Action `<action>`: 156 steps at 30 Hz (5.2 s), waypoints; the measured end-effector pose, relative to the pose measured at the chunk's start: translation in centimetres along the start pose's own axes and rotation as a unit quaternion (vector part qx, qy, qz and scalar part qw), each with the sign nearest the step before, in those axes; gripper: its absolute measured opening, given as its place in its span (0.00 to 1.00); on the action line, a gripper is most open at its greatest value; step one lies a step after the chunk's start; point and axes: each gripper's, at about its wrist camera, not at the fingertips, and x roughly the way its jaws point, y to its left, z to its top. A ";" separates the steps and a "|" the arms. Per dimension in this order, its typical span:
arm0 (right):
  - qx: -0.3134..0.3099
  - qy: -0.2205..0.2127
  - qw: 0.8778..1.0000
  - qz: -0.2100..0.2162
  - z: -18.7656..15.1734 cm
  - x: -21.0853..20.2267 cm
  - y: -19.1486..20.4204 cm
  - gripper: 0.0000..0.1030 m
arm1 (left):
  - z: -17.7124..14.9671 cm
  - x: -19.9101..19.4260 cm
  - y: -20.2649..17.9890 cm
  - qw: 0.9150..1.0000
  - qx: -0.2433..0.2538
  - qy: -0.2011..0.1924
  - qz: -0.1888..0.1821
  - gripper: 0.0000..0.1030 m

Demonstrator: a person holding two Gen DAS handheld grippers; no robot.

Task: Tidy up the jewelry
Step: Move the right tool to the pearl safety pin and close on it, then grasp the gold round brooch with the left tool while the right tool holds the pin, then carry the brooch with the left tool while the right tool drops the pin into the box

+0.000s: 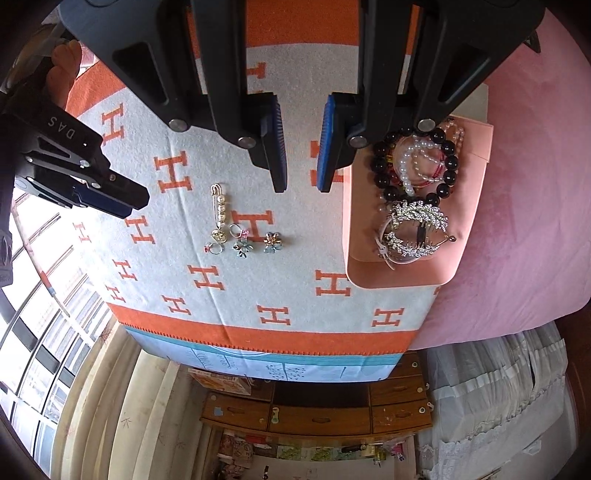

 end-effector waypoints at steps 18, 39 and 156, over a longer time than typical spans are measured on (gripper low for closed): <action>0.061 0.082 0.995 -0.017 0.4 3.3 -6.5 0.30 | 1.9 3.3 -0.9 0.998 -0.006 0.054 -0.041 0.13; 0.027 0.129 0.990 0.056 4.5 7.0 -1.1 0.29 | 7.9 5.8 -1.8 0.989 -0.005 0.122 -0.081 0.13; 0.045 0.103 0.991 0.066 4.7 2.9 0.0 0.07 | 8.5 0.9 2.9 0.975 0.172 0.122 -0.069 0.16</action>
